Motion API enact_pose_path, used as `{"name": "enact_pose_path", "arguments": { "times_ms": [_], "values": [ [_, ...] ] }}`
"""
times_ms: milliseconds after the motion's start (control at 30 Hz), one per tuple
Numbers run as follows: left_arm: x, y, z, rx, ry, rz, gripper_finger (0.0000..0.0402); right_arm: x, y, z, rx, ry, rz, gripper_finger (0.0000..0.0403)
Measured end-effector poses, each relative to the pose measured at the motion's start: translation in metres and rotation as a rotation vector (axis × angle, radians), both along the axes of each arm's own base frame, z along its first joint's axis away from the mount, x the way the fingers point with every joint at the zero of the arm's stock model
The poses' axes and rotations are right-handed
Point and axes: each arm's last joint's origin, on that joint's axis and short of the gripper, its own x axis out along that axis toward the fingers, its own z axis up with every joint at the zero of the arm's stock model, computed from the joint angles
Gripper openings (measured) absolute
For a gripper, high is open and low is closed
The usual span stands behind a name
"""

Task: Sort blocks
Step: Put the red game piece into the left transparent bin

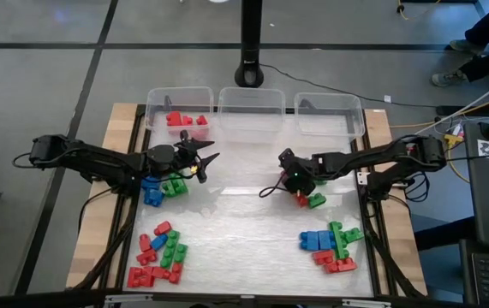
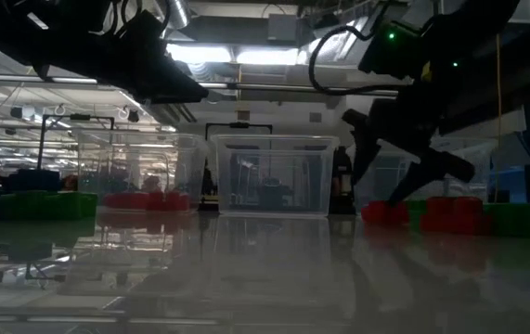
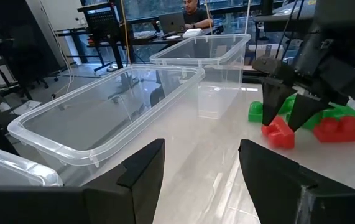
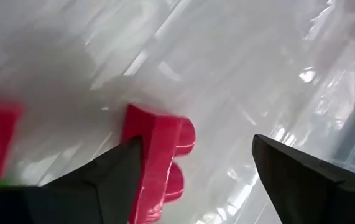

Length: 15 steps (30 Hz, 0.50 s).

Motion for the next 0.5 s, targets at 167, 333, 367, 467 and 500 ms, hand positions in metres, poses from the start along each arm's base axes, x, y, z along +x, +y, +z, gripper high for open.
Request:
{"name": "enact_pose_path", "arguments": {
  "times_ms": [167, 333, 367, 467, 500],
  "values": [
    [0.0, 0.0, 0.0, -0.001, 0.001, 0.0, 0.0198, 0.003, 0.0, -0.011, 0.044, 0.013, -0.064, 0.0301],
    [0.0, 0.0, 0.0, -0.001, 0.002, 0.0, 0.0198, 0.002, -0.007, -0.006, 0.186, 0.015, -0.248, 0.0301],
    [0.0, 0.0, 0.0, -0.001, 0.001, 0.0, 0.0198, 0.003, -0.009, -0.003, 0.215, 0.02, -0.276, 0.0301],
    [0.0, 0.0, 0.0, 0.008, 0.007, 0.001, 0.0198, 0.004, -0.019, 0.006, 0.285, 0.054, -0.33, 0.0301],
    [0.0, 0.0, 0.0, 0.008, 0.007, 0.001, 0.0198, 0.004, -0.022, 0.007, 0.308, 0.054, -0.336, 0.0301]
  ]
}}
